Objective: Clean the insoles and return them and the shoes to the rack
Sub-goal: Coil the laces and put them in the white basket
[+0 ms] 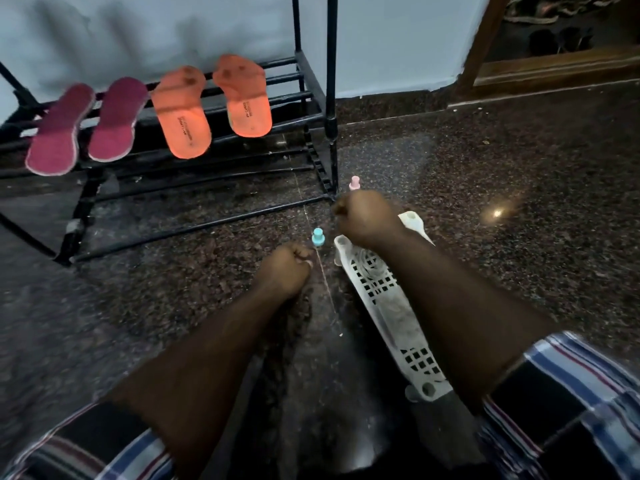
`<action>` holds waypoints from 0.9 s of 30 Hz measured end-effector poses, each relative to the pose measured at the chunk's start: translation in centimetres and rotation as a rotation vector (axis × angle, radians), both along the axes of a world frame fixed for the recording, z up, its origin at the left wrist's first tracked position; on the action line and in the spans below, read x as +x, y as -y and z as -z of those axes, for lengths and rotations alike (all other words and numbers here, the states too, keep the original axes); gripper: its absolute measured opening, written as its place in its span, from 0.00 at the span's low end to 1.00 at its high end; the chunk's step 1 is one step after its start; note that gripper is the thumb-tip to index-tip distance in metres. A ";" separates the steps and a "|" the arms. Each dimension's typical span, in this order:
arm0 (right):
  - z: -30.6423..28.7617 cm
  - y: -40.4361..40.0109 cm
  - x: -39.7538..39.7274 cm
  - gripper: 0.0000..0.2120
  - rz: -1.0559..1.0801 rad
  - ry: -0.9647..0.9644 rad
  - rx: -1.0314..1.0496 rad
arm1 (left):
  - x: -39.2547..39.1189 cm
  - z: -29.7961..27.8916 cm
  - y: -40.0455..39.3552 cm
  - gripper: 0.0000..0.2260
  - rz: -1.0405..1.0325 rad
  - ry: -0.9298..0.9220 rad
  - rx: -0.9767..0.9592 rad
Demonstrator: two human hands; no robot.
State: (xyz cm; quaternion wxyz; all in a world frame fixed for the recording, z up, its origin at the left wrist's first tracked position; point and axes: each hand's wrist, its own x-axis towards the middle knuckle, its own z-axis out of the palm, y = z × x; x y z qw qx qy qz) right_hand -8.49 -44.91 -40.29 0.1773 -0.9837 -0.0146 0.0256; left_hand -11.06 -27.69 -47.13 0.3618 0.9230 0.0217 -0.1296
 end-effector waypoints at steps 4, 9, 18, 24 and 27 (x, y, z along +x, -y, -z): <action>1.8 -3.5 3.4 0.10 -0.124 -0.111 -0.183 | 2.0 0.8 -0.9 0.02 -0.005 -0.049 -0.061; 4.6 -5.6 6.0 0.10 -0.211 -0.196 -0.298 | 3.7 2.2 -0.8 0.10 -0.005 -0.026 -0.061; 1.6 -2.8 6.8 0.08 -0.014 -0.310 0.282 | 5.0 3.5 1.2 0.04 -0.203 -0.007 -0.525; 3.2 2.0 9.4 0.07 0.171 -0.100 -0.142 | 5.6 4.5 2.4 0.05 -0.212 -0.016 -0.553; 4.2 1.6 10.4 0.08 0.122 -0.130 -0.178 | 6.0 4.7 2.9 0.05 -0.221 -0.015 -0.538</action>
